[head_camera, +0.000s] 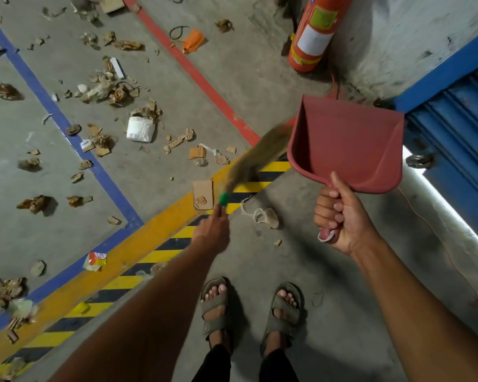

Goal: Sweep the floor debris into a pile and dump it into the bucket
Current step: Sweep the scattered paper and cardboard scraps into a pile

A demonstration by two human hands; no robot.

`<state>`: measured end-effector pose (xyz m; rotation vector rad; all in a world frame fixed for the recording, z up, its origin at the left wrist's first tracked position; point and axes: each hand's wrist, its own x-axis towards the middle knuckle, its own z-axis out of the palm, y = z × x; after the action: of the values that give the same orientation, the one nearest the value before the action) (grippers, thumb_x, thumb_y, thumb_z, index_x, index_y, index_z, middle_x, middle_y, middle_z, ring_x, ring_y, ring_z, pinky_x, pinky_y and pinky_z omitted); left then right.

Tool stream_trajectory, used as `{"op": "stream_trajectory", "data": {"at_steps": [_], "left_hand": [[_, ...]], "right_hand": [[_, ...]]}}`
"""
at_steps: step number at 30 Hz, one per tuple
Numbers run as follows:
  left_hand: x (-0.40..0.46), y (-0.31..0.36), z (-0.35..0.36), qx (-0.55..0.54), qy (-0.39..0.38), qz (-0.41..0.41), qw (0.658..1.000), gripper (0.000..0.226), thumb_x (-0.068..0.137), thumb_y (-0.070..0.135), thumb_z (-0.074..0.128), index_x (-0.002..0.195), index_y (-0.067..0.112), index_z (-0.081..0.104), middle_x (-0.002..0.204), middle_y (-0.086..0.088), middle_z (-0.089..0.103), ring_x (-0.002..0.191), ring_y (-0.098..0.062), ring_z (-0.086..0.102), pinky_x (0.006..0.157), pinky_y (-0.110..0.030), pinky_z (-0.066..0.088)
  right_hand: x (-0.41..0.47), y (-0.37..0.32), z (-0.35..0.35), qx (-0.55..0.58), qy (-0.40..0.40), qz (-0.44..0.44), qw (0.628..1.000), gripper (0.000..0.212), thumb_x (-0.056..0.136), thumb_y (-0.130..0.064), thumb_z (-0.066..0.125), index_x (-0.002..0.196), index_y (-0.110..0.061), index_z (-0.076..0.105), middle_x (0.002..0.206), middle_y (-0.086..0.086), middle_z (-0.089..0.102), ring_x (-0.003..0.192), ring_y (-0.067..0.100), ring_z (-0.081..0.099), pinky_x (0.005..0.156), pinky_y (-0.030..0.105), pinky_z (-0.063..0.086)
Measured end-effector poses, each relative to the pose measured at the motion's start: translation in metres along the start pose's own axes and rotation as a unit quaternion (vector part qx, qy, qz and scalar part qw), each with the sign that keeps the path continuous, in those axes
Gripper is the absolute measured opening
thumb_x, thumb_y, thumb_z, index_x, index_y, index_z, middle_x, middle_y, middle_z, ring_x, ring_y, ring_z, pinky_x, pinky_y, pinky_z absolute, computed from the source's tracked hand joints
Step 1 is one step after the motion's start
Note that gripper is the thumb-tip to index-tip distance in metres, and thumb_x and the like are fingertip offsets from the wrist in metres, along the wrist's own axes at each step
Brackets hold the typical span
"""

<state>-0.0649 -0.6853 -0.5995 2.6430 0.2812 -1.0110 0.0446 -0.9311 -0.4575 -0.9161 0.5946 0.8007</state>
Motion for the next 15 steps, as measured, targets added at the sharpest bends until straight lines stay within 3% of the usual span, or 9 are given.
{"op": "stream_trajectory", "data": {"at_steps": [4, 7, 10, 13, 15], "left_hand": [[0.003, -0.074, -0.047, -0.011, 0.051, -0.115, 0.992, 0.061, 0.102, 0.005, 0.043, 0.158, -0.001, 0.021, 0.158, -0.017, 0.031, 0.118, -0.047, 0.060, 0.099, -0.054, 0.051], [-0.003, -0.110, -0.076, -0.008, 0.090, -0.155, 0.984, 0.068, 0.101, 0.003, 0.046, 0.160, -0.004, 0.013, 0.165, -0.021, 0.022, 0.116, -0.051, 0.060, 0.095, -0.055, 0.053], [-0.020, -0.113, -0.089, -0.010, 0.126, -0.140, 0.982, 0.075, 0.099, 0.001, 0.047, 0.162, 0.000, 0.008, 0.170, -0.017, 0.008, 0.104, -0.050, 0.064, 0.084, -0.054, 0.058], [-0.043, -0.089, -0.076, -0.018, 0.138, -0.070, 0.988, 0.076, 0.100, -0.002, 0.040, 0.164, 0.007, 0.001, 0.173, -0.010, -0.006, 0.081, -0.034, 0.068, 0.066, -0.047, 0.062], [-0.055, -0.062, -0.059, -0.013, 0.124, -0.016, 0.992, 0.079, 0.099, -0.004, 0.039, 0.164, 0.010, -0.004, 0.172, -0.008, -0.014, 0.074, -0.026, 0.065, 0.063, -0.043, 0.062]], "right_hand": [[-0.008, 0.014, 0.003, -0.001, 0.005, 0.003, 1.000, 0.046, 0.104, -0.050, 0.053, 0.067, -0.024, 0.043, 0.046, -0.012, 0.025, 0.031, 0.006, 0.024, 0.032, 0.017, 0.020], [-0.014, 0.018, 0.008, 0.001, 0.005, 0.004, 1.000, 0.046, 0.104, -0.049, 0.053, 0.067, -0.024, 0.043, 0.046, -0.012, 0.026, 0.031, 0.006, 0.024, 0.031, 0.017, 0.021], [-0.022, 0.015, 0.013, 0.001, 0.007, 0.002, 1.000, 0.045, 0.103, -0.050, 0.054, 0.068, -0.024, 0.042, 0.046, -0.012, 0.026, 0.032, 0.006, 0.024, 0.032, 0.017, 0.022], [-0.033, 0.008, 0.017, 0.004, 0.008, -0.002, 1.000, 0.045, 0.103, -0.050, 0.055, 0.068, -0.024, 0.042, 0.046, -0.012, 0.026, 0.032, 0.006, 0.024, 0.032, 0.017, 0.021], [-0.040, 0.002, 0.019, 0.002, 0.012, -0.007, 1.000, 0.045, 0.103, -0.050, 0.055, 0.068, -0.024, 0.042, 0.046, -0.012, 0.026, 0.032, 0.007, 0.024, 0.032, 0.017, 0.022]]}}
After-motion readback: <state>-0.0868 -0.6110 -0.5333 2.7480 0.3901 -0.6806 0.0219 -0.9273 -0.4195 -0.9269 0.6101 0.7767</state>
